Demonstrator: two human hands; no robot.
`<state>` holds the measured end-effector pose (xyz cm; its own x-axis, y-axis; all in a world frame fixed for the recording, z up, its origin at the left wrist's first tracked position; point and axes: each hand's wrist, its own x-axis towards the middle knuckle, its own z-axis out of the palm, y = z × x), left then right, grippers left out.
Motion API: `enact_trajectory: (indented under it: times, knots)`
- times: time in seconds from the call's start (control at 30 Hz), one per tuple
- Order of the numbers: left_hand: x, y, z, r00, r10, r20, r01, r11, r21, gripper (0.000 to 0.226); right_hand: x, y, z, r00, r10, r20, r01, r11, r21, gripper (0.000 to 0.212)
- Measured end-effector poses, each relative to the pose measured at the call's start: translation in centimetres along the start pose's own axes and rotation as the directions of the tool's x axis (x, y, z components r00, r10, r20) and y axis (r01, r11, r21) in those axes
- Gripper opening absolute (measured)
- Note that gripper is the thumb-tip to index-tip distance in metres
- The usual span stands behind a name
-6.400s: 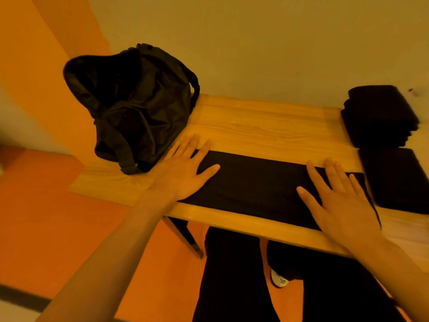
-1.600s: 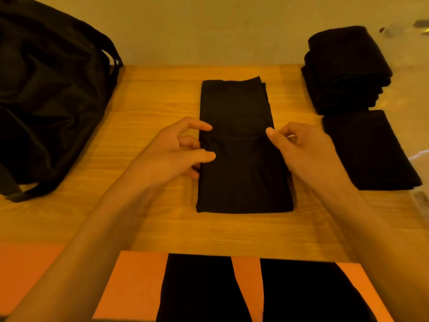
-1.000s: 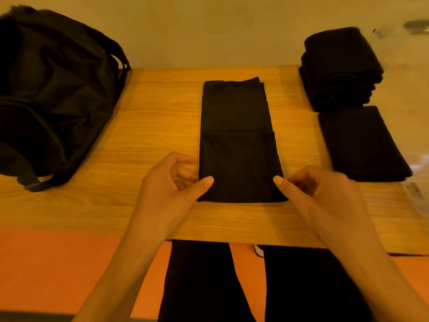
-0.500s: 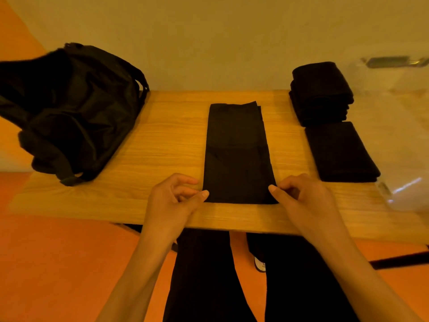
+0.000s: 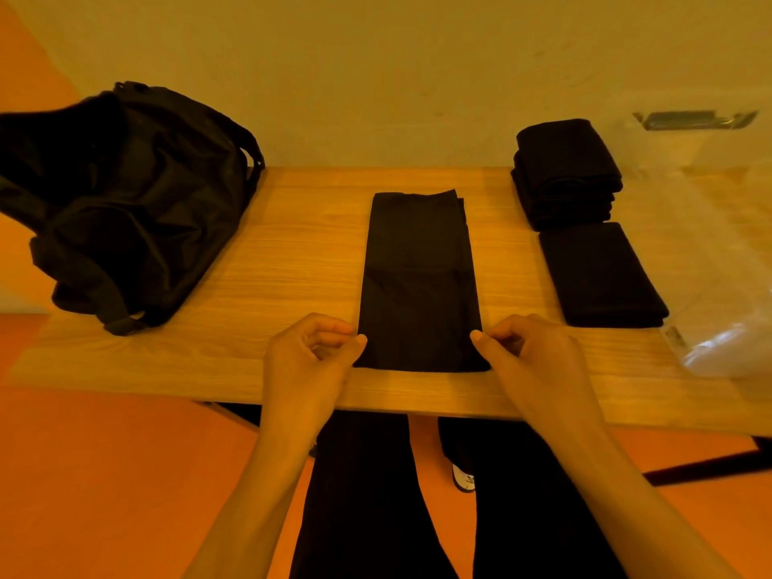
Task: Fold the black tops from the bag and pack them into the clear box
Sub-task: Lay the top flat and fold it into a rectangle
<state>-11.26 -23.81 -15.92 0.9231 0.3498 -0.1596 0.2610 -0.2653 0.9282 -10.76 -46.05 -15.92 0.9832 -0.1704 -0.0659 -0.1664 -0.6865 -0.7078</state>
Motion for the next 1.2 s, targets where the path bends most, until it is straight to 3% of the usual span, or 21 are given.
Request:
enact_trajectory:
  times: [0.2,0.4,0.53,1.2]
  knots:
    - [-0.4,0.4,-0.4,0.998,-0.042,0.052,0.039,0.998,0.054,0.012,-0.5,0.3,-0.6,0.998,0.060,0.025,-0.062,0.996,0.064,0.017]
    - [0.3,0.3,0.2,0.999,-0.011,0.048,0.006,0.993,0.122,0.011,-0.2,-0.7,-0.1,0.997,0.052,0.063,-0.049,0.997,-0.056,0.021]
    - [0.0,0.3,0.0,0.999,0.030,0.042,-0.036,0.989,0.145,0.010,-0.2,-0.7,-0.3,0.996,0.057,0.071,-0.054,0.997,-0.046,0.020]
    - [-1.3,-0.1,-1.0,0.998,0.051,0.044,-0.055,0.994,0.090,0.014,-2.1,-0.7,-1.4,0.996,0.014,0.086,-0.018,0.999,0.044,0.024]
